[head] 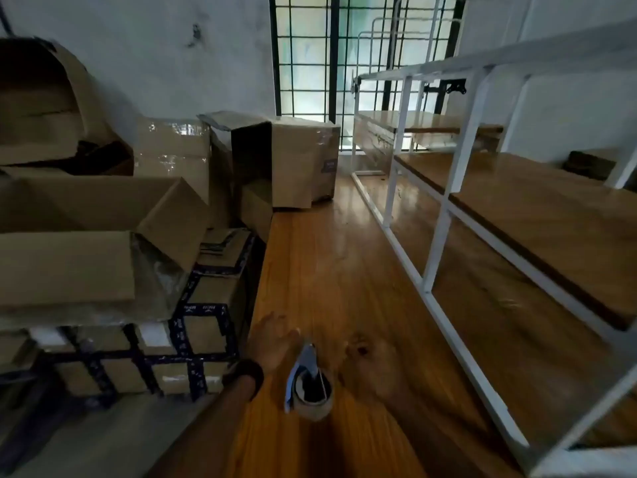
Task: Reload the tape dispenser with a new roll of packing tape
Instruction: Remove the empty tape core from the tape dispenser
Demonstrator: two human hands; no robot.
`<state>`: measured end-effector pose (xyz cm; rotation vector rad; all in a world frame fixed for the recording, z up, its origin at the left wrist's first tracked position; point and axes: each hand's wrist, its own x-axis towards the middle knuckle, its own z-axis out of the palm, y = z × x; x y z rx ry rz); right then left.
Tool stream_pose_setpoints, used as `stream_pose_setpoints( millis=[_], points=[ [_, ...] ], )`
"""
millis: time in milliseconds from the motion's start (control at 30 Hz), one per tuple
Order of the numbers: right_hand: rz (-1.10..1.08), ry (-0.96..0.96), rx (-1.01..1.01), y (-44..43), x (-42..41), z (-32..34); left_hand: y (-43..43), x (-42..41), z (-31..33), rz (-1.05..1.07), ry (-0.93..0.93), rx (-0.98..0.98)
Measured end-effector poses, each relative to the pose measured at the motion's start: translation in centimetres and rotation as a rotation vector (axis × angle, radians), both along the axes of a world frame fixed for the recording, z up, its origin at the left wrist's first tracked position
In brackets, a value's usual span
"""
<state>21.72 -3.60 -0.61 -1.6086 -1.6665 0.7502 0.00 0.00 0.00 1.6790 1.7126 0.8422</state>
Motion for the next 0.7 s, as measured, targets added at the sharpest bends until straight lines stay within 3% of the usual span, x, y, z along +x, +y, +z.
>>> stream_pose_setpoints(
  millis=[133,367,600,700],
  points=[
    [-0.053,-0.032,-0.045,-0.1,0.3,-2.2,-1.0,-0.2,-2.0,0.042,-0.007,-0.083],
    [-0.035,-0.038,-0.020,-1.1,-1.5,-3.6,-2.7,0.3,-5.0,-0.033,-0.212,-0.229],
    [0.002,-0.020,-0.305,-1.8,-4.7,-6.1,-3.1,0.8,-6.1,-0.028,-0.215,-0.279],
    [-0.022,-0.033,-0.306,-2.1,-5.4,-6.7,-3.6,1.7,-5.8,-0.040,-0.197,-0.303]
  ],
)
